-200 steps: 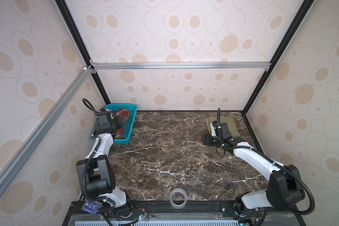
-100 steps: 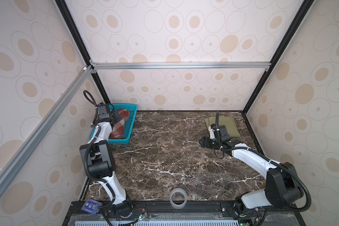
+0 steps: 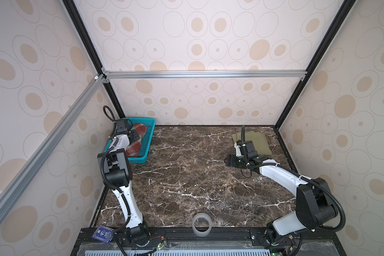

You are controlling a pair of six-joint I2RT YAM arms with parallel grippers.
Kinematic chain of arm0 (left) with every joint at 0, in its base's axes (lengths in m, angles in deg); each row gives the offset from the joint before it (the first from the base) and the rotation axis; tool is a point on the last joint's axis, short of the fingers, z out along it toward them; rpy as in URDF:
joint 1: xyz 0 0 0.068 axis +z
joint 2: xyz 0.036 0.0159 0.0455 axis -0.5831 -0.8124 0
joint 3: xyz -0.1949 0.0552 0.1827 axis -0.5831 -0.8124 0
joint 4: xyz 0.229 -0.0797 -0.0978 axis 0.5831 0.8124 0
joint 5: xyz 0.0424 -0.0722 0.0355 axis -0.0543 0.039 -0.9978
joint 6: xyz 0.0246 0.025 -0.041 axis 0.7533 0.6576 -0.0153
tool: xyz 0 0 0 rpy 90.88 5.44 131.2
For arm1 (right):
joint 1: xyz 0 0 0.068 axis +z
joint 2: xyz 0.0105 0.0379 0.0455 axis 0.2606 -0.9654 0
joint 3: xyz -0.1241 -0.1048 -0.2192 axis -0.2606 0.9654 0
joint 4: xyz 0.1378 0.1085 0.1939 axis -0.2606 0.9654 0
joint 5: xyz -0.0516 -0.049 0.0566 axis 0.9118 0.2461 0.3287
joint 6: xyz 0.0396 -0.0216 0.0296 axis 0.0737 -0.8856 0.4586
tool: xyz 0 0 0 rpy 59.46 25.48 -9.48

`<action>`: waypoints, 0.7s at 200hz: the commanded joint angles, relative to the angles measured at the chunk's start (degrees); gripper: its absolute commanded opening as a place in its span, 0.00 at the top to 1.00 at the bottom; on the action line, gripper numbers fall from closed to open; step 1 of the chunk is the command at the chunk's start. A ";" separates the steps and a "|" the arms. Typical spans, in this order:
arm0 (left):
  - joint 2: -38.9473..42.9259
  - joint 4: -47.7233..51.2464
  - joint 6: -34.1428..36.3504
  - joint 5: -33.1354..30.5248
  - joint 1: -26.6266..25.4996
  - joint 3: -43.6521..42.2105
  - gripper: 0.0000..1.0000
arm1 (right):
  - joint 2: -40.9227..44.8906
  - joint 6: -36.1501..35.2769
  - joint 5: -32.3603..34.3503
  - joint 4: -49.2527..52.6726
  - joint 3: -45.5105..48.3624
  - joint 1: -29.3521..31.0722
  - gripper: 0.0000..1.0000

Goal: Fold and stack the skirts
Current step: 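Grasp the red plaid skirt in the basket with the left gripper while the right withdraws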

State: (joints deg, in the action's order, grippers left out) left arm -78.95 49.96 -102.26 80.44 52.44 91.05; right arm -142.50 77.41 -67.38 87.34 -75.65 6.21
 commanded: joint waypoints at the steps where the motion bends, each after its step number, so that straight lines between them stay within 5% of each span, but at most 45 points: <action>1: -2.06 2.03 0.96 -0.43 0.28 3.48 0.41 | -0.93 0.92 0.72 1.26 -1.13 0.48 0.28; 19: -2.66 2.05 0.81 -0.39 0.28 3.70 0.51 | -1.32 1.29 0.83 1.43 -1.38 0.47 0.28; 58: -0.99 0.90 0.86 -0.54 0.28 1.48 1.00 | -1.56 1.01 1.49 2.32 -2.14 0.45 0.28; 140: 16.98 -1.71 0.83 2.31 -0.69 -2.97 1.00 | 5.36 2.04 1.61 1.39 2.83 0.50 0.28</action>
State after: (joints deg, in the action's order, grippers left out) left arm -69.55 49.08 -101.97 81.58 52.24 86.68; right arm -140.31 78.53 -66.49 88.54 -74.65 6.21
